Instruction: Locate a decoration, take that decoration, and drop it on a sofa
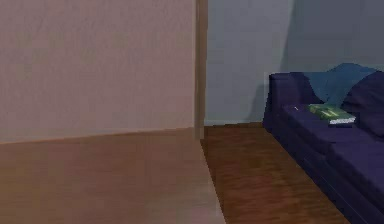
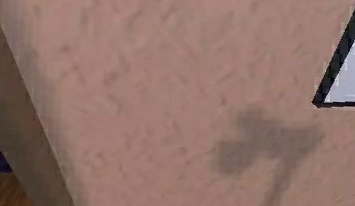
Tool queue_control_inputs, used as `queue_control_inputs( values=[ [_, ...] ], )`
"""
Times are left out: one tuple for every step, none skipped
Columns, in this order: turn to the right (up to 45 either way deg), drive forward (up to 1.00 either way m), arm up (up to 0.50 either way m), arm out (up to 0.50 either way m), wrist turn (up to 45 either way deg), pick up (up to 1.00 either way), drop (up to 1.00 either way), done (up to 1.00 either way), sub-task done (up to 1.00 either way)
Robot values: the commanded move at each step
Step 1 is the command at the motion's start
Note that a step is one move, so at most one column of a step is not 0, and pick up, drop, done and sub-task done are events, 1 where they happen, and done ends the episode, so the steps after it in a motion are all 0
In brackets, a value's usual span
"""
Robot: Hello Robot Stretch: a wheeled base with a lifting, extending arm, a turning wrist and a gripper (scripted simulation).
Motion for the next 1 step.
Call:
queue_control_inputs(
  values=[
    [0.0, 0.15, 0.00, 0.00, 0.0, 0.00, 0.00, 0.00, 0.00]
  ],
)
